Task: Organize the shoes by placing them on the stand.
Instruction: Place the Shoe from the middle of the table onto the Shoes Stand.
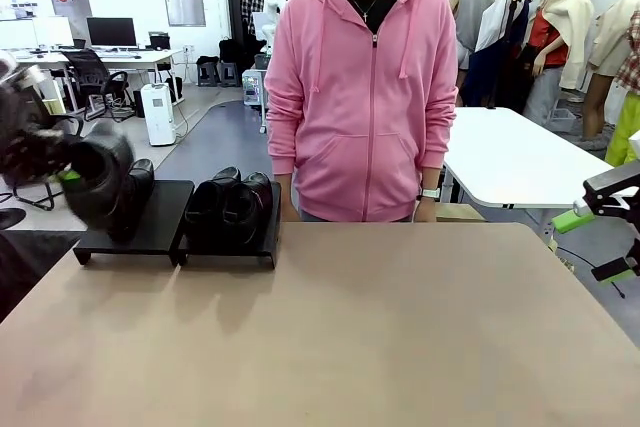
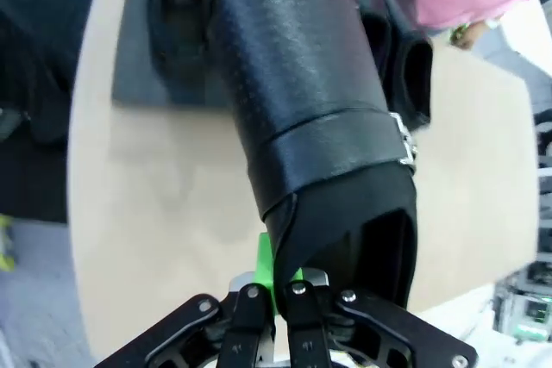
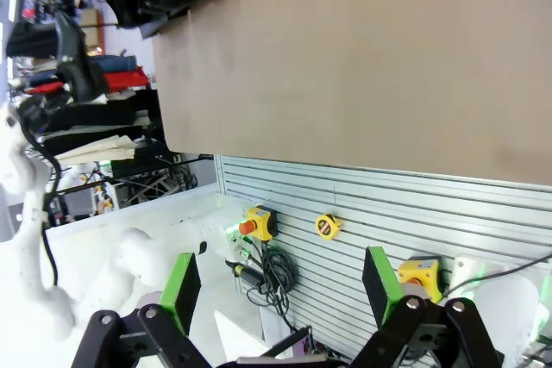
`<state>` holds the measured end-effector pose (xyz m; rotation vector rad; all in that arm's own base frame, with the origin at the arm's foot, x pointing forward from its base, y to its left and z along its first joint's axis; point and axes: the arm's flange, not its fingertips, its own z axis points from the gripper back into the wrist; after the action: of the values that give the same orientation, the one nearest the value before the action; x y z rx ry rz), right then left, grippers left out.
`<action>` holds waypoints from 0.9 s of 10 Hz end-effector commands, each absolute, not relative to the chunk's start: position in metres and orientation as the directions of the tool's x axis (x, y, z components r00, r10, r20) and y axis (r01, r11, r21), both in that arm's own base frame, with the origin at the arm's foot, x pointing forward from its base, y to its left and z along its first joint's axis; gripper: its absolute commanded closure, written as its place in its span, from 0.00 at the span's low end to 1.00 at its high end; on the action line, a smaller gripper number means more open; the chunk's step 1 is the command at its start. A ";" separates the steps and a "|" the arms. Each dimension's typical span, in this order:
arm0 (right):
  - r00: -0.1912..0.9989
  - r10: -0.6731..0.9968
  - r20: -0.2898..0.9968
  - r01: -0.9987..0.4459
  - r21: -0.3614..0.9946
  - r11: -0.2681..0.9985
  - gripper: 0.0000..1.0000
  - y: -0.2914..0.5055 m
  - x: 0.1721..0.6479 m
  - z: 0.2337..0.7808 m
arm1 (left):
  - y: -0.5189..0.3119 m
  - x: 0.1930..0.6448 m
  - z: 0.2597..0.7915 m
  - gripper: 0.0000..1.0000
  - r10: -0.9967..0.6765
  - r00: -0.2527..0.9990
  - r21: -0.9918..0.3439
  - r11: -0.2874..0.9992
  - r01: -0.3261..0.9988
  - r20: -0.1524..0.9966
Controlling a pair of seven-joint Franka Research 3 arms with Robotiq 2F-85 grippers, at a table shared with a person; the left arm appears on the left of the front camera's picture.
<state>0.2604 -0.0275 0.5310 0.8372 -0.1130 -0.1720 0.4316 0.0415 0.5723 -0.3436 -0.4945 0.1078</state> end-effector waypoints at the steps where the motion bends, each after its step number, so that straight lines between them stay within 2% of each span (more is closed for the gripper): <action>1: 0.982 -0.182 0.048 0.082 0.762 0.642 0.00 -0.028 0.262 0.532 | 0.038 0.512 0.568 1.00 0.075 0.862 -0.249 0.967 0.060 0.501; 2: 0.982 -0.182 0.048 0.082 0.762 0.642 0.00 -0.028 0.262 0.532 | 0.032 0.537 0.557 1.00 0.007 0.878 -0.235 0.965 0.120 0.479; 4: 0.982 -0.182 0.048 0.082 0.762 0.642 0.00 -0.028 0.262 0.532 | 0.030 0.573 0.539 1.00 0.000 0.893 -0.221 0.969 0.111 0.450; 9: 0.982 -0.182 0.048 0.082 0.762 0.642 0.00 -0.028 0.262 0.532 | 0.018 0.622 0.478 1.00 0.014 0.881 -0.221 0.970 0.103 0.473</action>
<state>0.2604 -0.0276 0.5311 0.8371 -0.1128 -0.1720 0.6101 0.0153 0.4816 -0.2210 -0.4507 -0.0390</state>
